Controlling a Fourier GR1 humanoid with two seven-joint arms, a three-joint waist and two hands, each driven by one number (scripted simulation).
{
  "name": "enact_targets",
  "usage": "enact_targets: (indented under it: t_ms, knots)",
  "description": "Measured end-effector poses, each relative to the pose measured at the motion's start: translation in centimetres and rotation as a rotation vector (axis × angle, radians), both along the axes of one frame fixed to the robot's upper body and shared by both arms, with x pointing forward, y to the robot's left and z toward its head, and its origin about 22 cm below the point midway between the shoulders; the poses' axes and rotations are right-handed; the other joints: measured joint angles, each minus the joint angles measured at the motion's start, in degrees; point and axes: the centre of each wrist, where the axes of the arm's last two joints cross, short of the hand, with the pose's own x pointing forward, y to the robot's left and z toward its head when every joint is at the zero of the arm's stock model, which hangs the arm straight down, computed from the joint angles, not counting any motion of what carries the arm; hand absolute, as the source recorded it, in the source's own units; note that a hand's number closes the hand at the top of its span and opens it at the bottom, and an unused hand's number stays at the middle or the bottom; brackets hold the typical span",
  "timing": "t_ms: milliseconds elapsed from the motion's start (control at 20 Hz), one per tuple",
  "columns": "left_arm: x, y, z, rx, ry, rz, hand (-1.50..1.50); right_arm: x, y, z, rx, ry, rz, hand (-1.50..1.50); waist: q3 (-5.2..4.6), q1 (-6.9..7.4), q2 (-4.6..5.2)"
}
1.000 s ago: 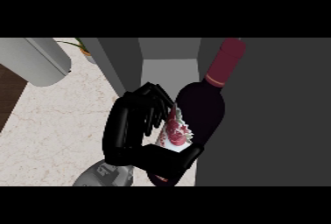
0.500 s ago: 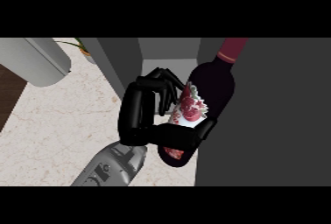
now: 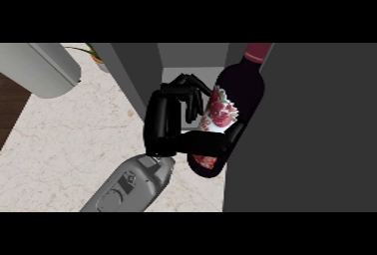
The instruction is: Pick up the wine, place it into the cabinet and close the cabinet
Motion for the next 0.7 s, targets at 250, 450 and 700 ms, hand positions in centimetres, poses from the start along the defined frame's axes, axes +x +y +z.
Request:
enact_targets:
  t_ms: [250, 450, 700]
  knots:
    - [1.0, 0.1, -1.6, -0.016, 0.012, 0.026, 1.5, 0.4, -0.5, 0.2, -0.014, -0.014, -0.015, -1.5, 0.01, -0.1, 0.04]
    - [0.9, -0.1, -3.8, 0.02, 0.02, 0.043, 1.5, 0.6, -0.1, 0.3, -0.004, -0.002, -0.005, -1.5, -0.01, -0.16, 0.02]
    - [1.4, 0.0, -5.9, 0.09, 0.014, 0.071, 1.5, 0.7, -0.1, 0.1, -0.003, 0.004, -0.004, -1.5, 0.01, -0.14, 0.0]
